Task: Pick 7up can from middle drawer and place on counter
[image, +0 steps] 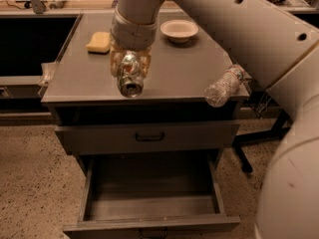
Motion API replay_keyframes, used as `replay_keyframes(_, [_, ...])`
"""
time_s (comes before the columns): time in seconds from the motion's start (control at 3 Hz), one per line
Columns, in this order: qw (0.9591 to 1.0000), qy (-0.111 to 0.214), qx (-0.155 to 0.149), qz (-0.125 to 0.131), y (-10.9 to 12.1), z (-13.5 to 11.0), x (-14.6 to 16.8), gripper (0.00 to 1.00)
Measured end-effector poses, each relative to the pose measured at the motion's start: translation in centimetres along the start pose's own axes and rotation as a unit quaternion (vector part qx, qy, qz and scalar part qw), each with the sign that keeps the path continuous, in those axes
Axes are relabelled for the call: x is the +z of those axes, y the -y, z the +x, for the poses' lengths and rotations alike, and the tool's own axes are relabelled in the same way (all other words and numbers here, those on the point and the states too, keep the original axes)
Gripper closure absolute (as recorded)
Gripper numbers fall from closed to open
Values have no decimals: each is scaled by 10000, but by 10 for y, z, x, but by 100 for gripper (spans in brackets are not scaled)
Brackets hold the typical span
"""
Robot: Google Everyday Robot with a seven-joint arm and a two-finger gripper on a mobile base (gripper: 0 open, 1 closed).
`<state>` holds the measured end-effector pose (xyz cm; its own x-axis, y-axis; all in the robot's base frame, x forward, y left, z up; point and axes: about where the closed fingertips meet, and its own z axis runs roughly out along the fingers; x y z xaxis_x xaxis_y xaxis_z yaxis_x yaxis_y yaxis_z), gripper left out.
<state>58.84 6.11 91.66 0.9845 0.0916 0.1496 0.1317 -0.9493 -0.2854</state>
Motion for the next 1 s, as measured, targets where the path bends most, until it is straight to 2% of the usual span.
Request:
replay_keyframes(0.33, [9951,-295,812,471,-1,66,-5,100])
replay_keyframes(0.67, [9899,-382,1236,573,-4,97,5,100])
replay_keyframes(1.0, [9877,-77,1529,311,-14,114,40,97])
